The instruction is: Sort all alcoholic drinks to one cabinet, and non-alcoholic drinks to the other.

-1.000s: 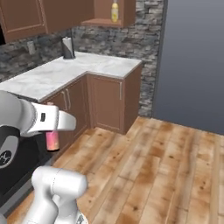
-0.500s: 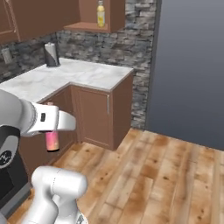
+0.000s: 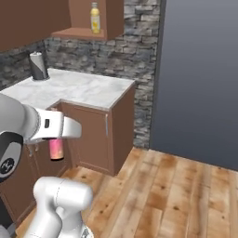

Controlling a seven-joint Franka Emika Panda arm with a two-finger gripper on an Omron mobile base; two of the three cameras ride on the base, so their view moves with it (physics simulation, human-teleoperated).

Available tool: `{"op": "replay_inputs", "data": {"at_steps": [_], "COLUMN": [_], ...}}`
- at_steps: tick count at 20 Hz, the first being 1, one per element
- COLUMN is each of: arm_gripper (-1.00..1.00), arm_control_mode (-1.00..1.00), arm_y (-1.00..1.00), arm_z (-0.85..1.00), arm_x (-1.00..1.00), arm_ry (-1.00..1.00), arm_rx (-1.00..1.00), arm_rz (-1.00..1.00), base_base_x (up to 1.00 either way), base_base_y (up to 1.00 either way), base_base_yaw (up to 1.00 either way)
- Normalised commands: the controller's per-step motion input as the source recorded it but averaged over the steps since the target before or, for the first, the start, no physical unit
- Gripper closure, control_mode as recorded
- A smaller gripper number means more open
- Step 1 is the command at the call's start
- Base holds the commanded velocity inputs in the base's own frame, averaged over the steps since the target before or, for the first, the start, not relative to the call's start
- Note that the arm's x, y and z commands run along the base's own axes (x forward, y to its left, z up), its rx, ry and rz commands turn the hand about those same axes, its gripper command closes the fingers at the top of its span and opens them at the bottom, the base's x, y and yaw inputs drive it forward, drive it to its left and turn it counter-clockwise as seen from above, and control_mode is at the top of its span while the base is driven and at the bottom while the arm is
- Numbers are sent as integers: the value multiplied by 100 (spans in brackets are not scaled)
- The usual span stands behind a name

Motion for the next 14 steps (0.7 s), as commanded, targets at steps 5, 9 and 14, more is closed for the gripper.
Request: {"op": "replay_inputs", "data": {"at_steps": [5, 9, 14], "arm_gripper": [100, 100, 100], "arm_control_mode": [100, 100, 100], "arm_y": [0, 0, 0], "arm_z": [0, 0, 0], "arm_x": [0, 0, 0], "arm_ry": [0, 0, 0], "arm_rx": [0, 0, 0], "arm_rz": [0, 0, 0], "base_base_x": [49, 56, 66], "base_base_y": [48, 30, 14], "base_base_yaw": [-16, -13, -7]}}
